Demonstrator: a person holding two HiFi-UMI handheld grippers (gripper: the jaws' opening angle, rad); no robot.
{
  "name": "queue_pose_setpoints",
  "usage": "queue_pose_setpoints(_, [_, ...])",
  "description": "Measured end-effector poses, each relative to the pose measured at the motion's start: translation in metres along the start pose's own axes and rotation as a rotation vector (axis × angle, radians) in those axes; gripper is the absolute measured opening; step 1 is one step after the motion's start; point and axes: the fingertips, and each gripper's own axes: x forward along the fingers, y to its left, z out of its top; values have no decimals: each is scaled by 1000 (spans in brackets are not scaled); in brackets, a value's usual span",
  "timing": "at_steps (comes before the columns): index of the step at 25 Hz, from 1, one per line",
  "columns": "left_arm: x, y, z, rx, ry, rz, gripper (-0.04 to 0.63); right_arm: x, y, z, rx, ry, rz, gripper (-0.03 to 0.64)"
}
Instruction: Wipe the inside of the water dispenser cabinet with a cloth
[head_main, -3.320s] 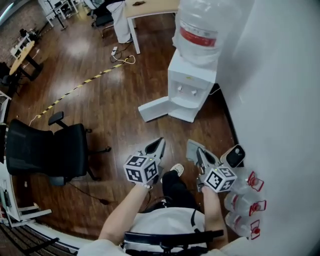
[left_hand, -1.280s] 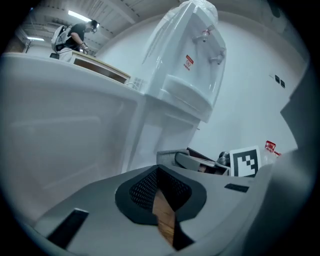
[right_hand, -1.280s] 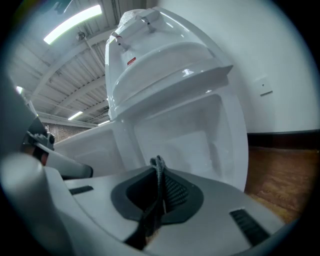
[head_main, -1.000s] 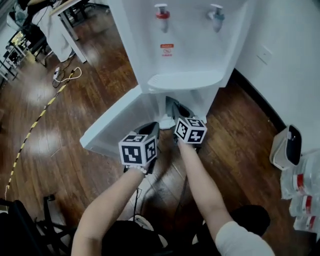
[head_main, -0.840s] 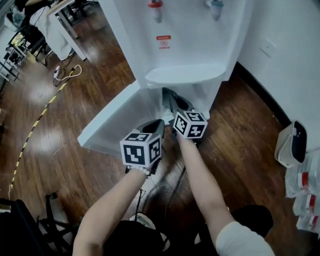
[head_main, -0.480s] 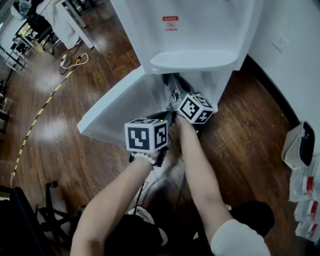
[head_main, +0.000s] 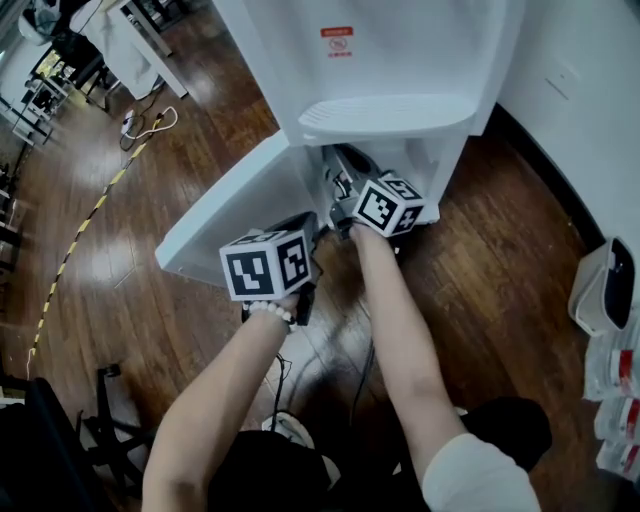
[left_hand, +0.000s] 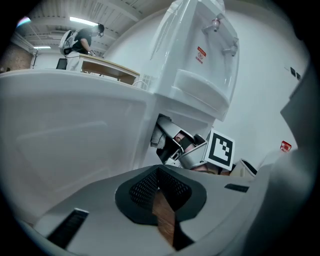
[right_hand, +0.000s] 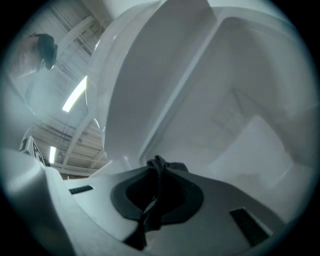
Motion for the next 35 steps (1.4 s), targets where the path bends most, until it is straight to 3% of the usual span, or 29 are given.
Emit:
queue_pose_setpoints(6, [7,6,4,-8,-12,18,-3,-2,-26,-24,-47,91,-100,18])
queue_pose_setpoints(12, [17,1,-5,-9,13,7,-3,-15,-58,-62,19,138,-175,18])
queue_pose_setpoints(18, [22,0,-14,-19,39,6,-3,-29,-83,-74,118,105,-235,18])
queue_pose_setpoints(28, [24,1,-19,-27,55,1,-3,-50,-137,-149,267,350,-488,20])
queue_pose_setpoints(35, [20,13,-23,-18,66,35,-3,-36,-126,-123,292,265,-387,20])
